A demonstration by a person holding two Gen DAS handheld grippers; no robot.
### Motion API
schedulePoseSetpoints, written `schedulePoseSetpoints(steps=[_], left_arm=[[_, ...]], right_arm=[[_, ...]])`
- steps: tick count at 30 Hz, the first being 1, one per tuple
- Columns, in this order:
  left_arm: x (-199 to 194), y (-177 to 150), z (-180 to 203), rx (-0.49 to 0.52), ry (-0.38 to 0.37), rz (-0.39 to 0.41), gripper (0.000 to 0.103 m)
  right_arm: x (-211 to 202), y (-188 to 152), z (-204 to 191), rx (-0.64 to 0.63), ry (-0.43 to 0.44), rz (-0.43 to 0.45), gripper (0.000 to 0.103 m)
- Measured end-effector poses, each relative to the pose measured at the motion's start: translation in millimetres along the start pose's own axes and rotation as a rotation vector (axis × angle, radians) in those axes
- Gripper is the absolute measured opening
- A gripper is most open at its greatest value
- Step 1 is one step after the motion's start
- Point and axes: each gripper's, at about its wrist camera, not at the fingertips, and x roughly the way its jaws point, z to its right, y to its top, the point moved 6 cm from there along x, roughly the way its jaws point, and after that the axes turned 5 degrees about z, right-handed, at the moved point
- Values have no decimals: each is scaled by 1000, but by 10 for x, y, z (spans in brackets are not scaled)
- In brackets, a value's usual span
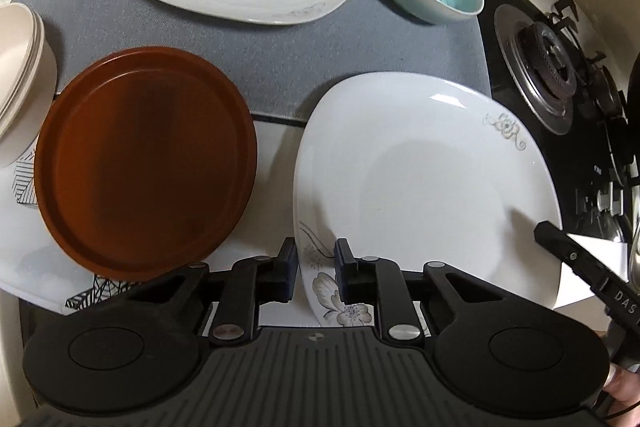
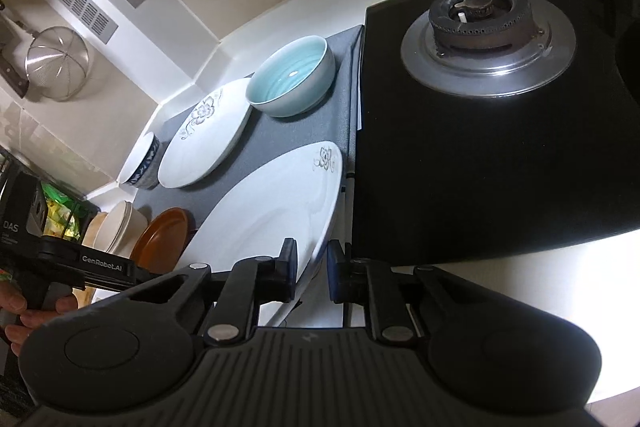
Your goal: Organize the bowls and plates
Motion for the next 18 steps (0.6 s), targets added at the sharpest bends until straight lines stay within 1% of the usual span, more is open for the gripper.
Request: schedulePoseSetpoints(steps=[3, 7, 10, 18], left_arm=[[-19, -26, 23, -1, 5, 3, 21], [-48, -50, 41, -14, -12, 8, 20], [-56, -65, 63, -15, -12, 12, 19], [-31, -148, 147, -29, -4, 4, 19]], right_arm=[[-41, 0, 7, 6, 8, 9, 17], [-120, 31, 41, 22, 19, 26, 17], [-160, 23, 63, 10, 20, 27, 17], [-208, 2, 169, 35, 33, 29, 17]])
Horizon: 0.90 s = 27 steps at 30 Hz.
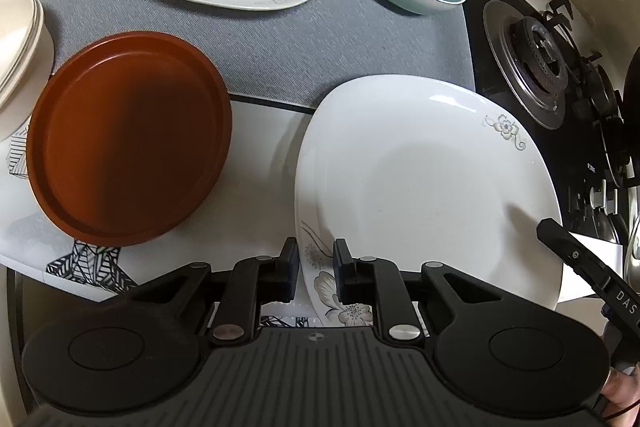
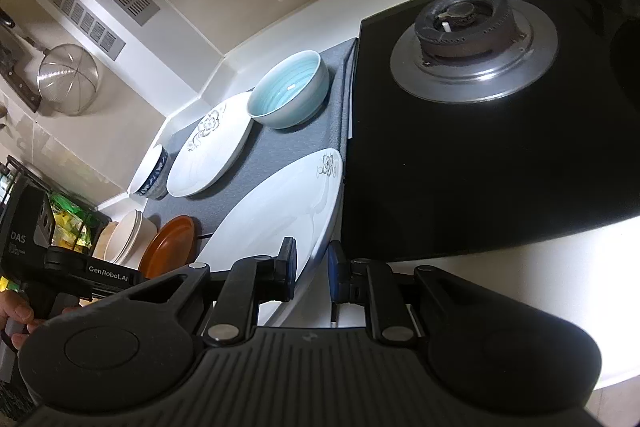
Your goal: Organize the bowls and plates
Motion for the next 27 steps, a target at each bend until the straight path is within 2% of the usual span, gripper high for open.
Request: schedulePoseSetpoints(steps=[5, 8, 13, 16, 18, 21, 25, 27], left_arm=[[36, -64, 39, -19, -1, 5, 19], [106, -84, 31, -27, -22, 10, 19], [289, -129, -57, -77, -135, -41, 21], [321, -104, -74, -98, -174, -50, 25], [322, -104, -82, -115, -171, -43, 24], [246, -157, 49, -14, -99, -12, 27], [108, -174, 33, -74, -113, 24, 26], [80, -187, 5, -103, -103, 12, 27]], right_arm=[[37, -18, 128, 0, 3, -13, 16], [76, -30, 244, 15, 2, -36, 12], [156, -19, 341, 7, 13, -111, 13], [239, 10, 350, -12, 14, -165, 15], [304, 23, 345, -25, 26, -194, 16], [321, 6, 249, -162, 15, -213, 14], [202, 65, 185, -155, 56, -187, 15], [171, 54, 139, -165, 67, -186, 15]])
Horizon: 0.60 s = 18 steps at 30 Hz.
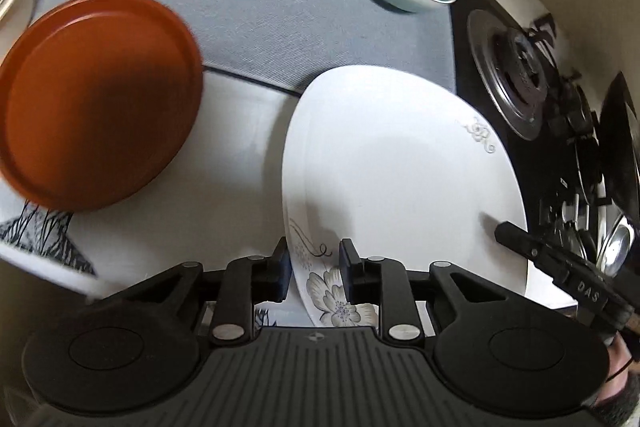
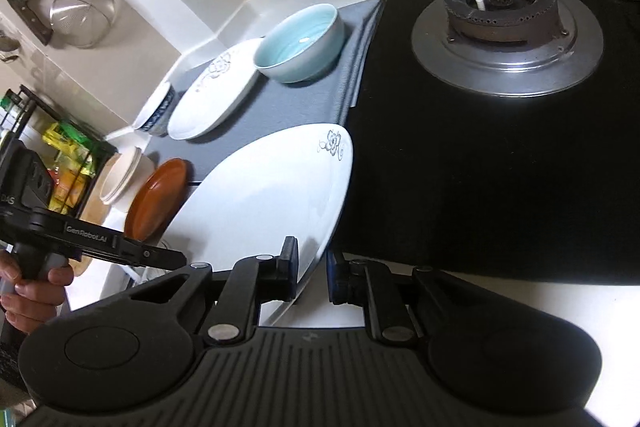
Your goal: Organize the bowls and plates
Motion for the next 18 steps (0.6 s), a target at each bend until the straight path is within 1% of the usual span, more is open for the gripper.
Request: schedulePoseSetpoints(steps=[2, 3, 7, 10, 14, 18], left_arm=[[-31, 7, -8, -21, 14, 1, 26], [-57, 11, -9, -21, 17, 4, 26], [-213, 81, -57, -15, 5, 35, 25], [-251, 173, -95, -28, -6, 45, 25], [-295, 336, -209, -23, -14, 52, 25], [-344, 550, -329, -22, -41, 60, 20]], right_arm=[[0, -13, -75, -45, -3, 2, 15], [-2, -8, -94, -40, 3, 7, 15], [-23, 63, -163, 8, 41, 40, 15], [56, 129, -199, 66, 76, 50, 16], [228, 207, -292, 78, 65, 43, 15], [364, 334, -437, 121, 61, 65, 15]])
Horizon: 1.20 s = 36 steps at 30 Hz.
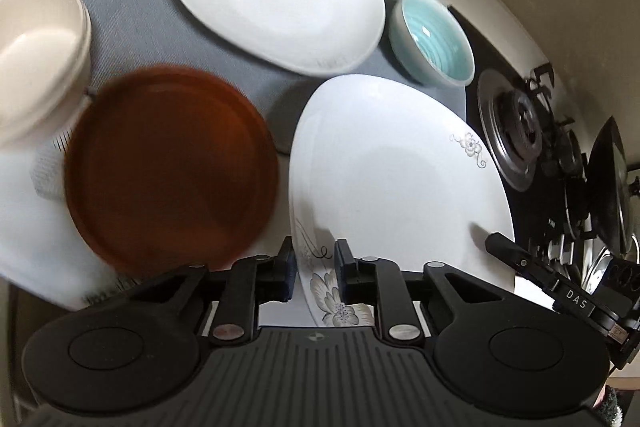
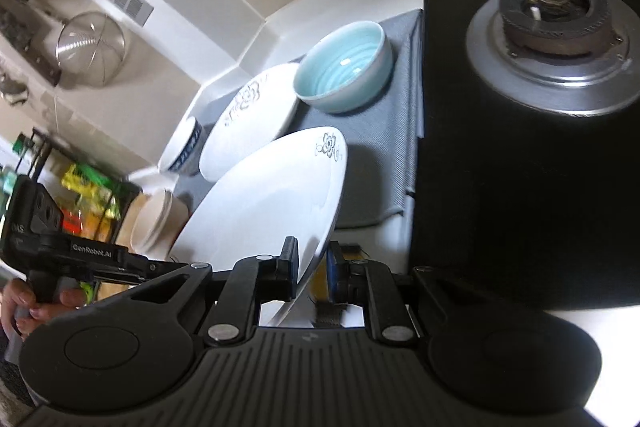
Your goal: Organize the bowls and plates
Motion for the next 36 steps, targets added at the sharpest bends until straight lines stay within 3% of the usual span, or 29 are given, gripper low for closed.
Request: schedulePoseSetpoints(steps=[16, 27, 36], left_arm=[[-145, 860, -622, 29, -113, -24, 19], [-58, 1502, -936, 103, -107, -49, 19], [108, 1721, -998, 199, -81, -81, 19]], right_arm=[[715, 400, -575, 24, -89, 19, 15], [1273, 521, -865, 30, -167, 26, 15], [1557, 496, -870, 75, -247, 51, 15]])
